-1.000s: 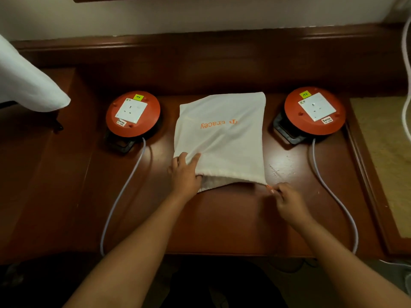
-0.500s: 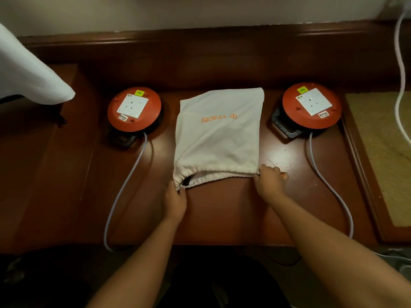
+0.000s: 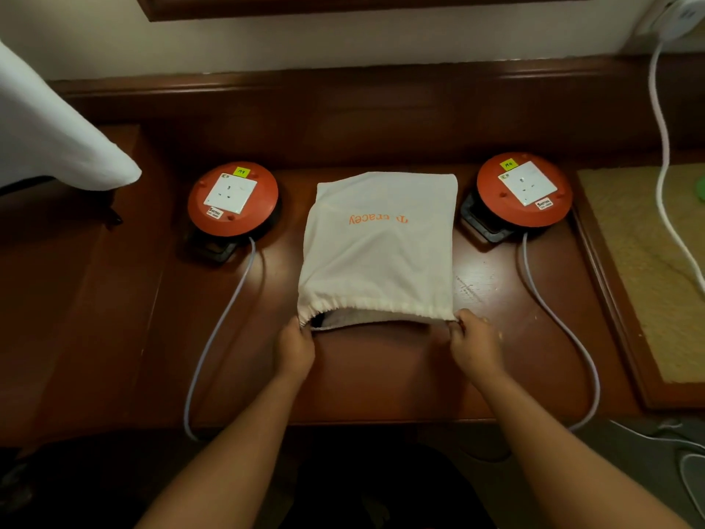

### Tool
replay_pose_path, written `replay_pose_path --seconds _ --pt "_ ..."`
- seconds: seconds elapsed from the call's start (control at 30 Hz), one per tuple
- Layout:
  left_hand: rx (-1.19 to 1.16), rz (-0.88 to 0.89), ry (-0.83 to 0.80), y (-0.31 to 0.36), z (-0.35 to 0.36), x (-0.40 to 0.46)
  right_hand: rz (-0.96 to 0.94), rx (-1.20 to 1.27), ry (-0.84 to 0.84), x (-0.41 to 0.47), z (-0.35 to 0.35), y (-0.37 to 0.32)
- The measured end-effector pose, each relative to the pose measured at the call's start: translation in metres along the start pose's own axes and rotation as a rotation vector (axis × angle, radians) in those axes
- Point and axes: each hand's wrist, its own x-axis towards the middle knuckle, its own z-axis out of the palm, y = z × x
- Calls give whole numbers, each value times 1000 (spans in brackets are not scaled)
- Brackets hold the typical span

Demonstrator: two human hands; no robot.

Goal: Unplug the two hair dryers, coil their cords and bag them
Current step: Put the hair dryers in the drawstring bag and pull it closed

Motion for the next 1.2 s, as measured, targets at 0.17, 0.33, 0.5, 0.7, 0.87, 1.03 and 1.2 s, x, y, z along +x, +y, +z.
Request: replay_pose_path --seconds 0.17,0.33,0.5,0.7,0.87,1.03,1.2 --pt "7 4 -46 -2 -10 -8 -1 -118 -121 -4 -1 0" --pt "-54 -68 -30 1 -28 -11 144 173 -138 -4 2 0" --pt "-11 -85 -16 -3 -46 -20 203 296 -135 -12 -2 -5" --pt "2 -45 19 -8 -59 -19 246 265 -122 -6 -7 -2" --pt "20 38 32 -14 -71 -17 285 245 -151 0 -11 6" --pt "17 71 39 -24 -77 -12 357 281 -70 5 -22 9" --pt "-61 -54 99 -23 -75 -9 408 196 17 3 -27 -8"
